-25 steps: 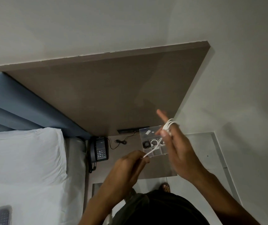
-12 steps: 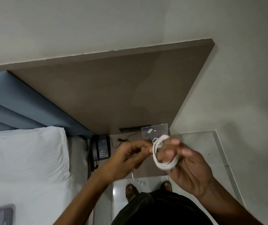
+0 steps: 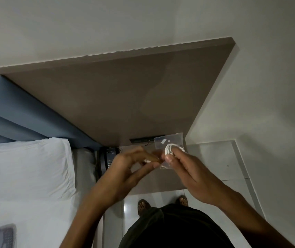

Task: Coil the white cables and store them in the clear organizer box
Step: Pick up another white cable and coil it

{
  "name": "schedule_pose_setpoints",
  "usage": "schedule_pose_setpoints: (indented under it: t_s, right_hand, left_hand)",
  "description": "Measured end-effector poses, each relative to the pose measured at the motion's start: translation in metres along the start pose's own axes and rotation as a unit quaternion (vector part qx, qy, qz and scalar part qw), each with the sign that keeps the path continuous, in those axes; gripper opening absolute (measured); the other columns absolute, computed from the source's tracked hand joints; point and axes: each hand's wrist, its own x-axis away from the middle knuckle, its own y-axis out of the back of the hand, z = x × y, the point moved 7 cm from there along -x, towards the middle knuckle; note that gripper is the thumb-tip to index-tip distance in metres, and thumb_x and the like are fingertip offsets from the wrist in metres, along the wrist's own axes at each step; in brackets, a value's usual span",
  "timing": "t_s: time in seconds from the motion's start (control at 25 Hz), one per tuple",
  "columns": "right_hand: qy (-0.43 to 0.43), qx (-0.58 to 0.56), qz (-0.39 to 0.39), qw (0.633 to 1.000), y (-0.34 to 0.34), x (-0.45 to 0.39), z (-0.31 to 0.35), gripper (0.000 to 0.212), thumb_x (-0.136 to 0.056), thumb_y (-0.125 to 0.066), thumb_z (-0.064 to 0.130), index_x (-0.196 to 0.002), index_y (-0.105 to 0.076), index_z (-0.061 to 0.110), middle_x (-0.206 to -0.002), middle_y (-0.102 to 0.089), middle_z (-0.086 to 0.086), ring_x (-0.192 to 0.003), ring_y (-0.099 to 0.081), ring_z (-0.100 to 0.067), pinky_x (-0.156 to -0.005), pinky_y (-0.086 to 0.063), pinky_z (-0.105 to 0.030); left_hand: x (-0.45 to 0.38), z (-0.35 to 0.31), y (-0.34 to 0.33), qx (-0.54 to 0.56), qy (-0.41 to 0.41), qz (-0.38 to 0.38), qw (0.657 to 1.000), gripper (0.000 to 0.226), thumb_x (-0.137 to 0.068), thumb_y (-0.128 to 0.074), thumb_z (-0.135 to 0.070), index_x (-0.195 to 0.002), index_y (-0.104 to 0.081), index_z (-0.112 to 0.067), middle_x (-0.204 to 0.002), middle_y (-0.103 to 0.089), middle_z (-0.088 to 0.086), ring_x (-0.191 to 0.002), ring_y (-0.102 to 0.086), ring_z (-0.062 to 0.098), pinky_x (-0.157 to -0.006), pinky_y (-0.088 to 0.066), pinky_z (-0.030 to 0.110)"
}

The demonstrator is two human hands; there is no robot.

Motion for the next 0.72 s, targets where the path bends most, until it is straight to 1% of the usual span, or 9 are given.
schedule_pose_setpoints:
  t_s: [0.04, 0.08, 0.16, 0.28, 0.36, 0.44, 0.52, 0.64, 0.72]
  right_hand:
    - [-0.005, -0.031, 0.029, 0.999, -0.007, 0.002, 0.001, 0.031, -0.117, -0.037, 0.045, -0.12, -0.062, 0.027, -0.104, -0.075, -0.002, -0.086, -0.071, -0.011, -0.082, -0.058, -0.057]
    - [-0.005, -0.068, 0.058, 0.996, -0.015, 0.003, 0.005, 0.033, -0.117, -0.037, 0.044, -0.125, -0.064, 0.027, -0.11, -0.077, 0.003, -0.1, -0.074, -0.007, -0.092, -0.061, -0.044]
    - [-0.003, -0.146, 0.097, 0.985, -0.026, 0.006, 0.013, 0.035, -0.116, -0.038, 0.044, -0.135, -0.066, 0.034, -0.126, -0.078, 0.009, -0.126, -0.07, -0.01, -0.104, -0.054, -0.018]
    - [-0.028, -0.224, 0.079, 0.971, -0.022, 0.006, 0.02, 0.033, -0.11, -0.043, 0.055, -0.134, -0.065, 0.056, -0.13, -0.076, 0.019, -0.128, -0.068, 0.001, -0.101, -0.048, -0.004]
    - [-0.041, -0.258, 0.084, 0.962, -0.021, 0.009, 0.019, 0.035, -0.108, -0.044, 0.057, -0.13, -0.07, 0.05, -0.126, -0.079, 0.015, -0.123, -0.072, -0.002, -0.099, -0.052, -0.008]
    - [-0.063, -0.288, 0.107, 0.95, -0.024, 0.01, 0.014, 0.042, -0.11, -0.043, 0.054, -0.126, -0.075, 0.032, -0.119, -0.081, 0.002, -0.116, -0.075, -0.014, -0.103, -0.058, -0.025]
    - [-0.083, -0.329, 0.138, 0.93, -0.026, 0.01, 0.009, 0.043, -0.113, -0.043, 0.046, -0.119, -0.074, 0.017, -0.107, -0.078, -0.003, -0.106, -0.073, -0.02, -0.105, -0.057, -0.04]
    - [-0.106, -0.386, 0.172, 0.9, -0.029, 0.01, 0.008, 0.039, -0.114, -0.044, 0.043, -0.103, -0.068, 0.014, -0.088, -0.067, -0.001, -0.091, -0.065, -0.016, -0.094, -0.056, -0.034]
    - [-0.122, -0.412, 0.179, 0.885, -0.033, 0.011, 0.008, 0.037, -0.112, -0.046, 0.044, -0.096, -0.066, 0.017, -0.081, -0.059, 0.002, -0.085, -0.063, -0.015, -0.09, -0.055, -0.03]
  left_hand:
    - [-0.003, -0.002, 0.01, 0.025, -0.009, -0.02, 0.999, 0.015, -0.104, -0.068, -0.034, -0.114, -0.077, -0.027, -0.106, -0.073, -0.02, -0.098, -0.074, 0.007, -0.082, -0.056, 0.013]
    - [-0.007, -0.003, 0.016, 0.061, -0.012, -0.03, 0.998, 0.014, -0.102, -0.072, -0.031, -0.113, -0.075, -0.023, -0.104, -0.076, -0.012, -0.097, -0.076, 0.013, -0.081, -0.057, 0.016]
    - [-0.011, -0.002, 0.019, 0.127, -0.005, -0.041, 0.991, 0.02, -0.098, -0.076, -0.03, -0.113, -0.07, -0.018, -0.101, -0.075, -0.003, -0.093, -0.076, 0.02, -0.078, -0.059, 0.022]
    - [-0.01, 0.002, 0.016, 0.177, 0.004, -0.093, 0.98, 0.024, -0.095, -0.078, -0.027, -0.113, -0.07, -0.013, -0.097, -0.074, 0.002, -0.09, -0.074, 0.025, -0.082, -0.062, 0.037]
    - [-0.008, 0.007, 0.012, 0.211, 0.012, -0.124, 0.969, 0.028, -0.093, -0.081, -0.028, -0.111, -0.071, -0.01, -0.092, -0.074, 0.002, -0.086, -0.074, 0.024, -0.083, -0.062, 0.036]
    - [-0.008, 0.009, 0.006, 0.248, 0.017, -0.124, 0.961, 0.034, -0.091, -0.084, -0.032, -0.111, -0.072, -0.008, -0.087, -0.075, 0.0, -0.084, -0.075, 0.019, -0.084, -0.062, 0.03]
    - [-0.01, 0.013, -0.001, 0.303, 0.037, -0.097, 0.947, 0.033, -0.092, -0.084, -0.028, -0.117, -0.075, -0.008, -0.084, -0.074, 0.001, -0.085, -0.074, 0.016, -0.088, -0.062, 0.026]
    - [-0.011, 0.023, -0.012, 0.368, 0.102, -0.039, 0.923, 0.034, -0.096, -0.079, -0.023, -0.129, -0.078, -0.017, -0.099, -0.071, 0.022, -0.101, -0.073, 0.015, -0.1, -0.06, 0.026]
    - [-0.008, 0.027, -0.024, 0.408, 0.135, 0.015, 0.903, 0.038, -0.102, -0.071, -0.023, -0.139, -0.074, -0.018, -0.111, -0.073, 0.023, -0.117, -0.072, 0.021, -0.114, -0.056, 0.035]
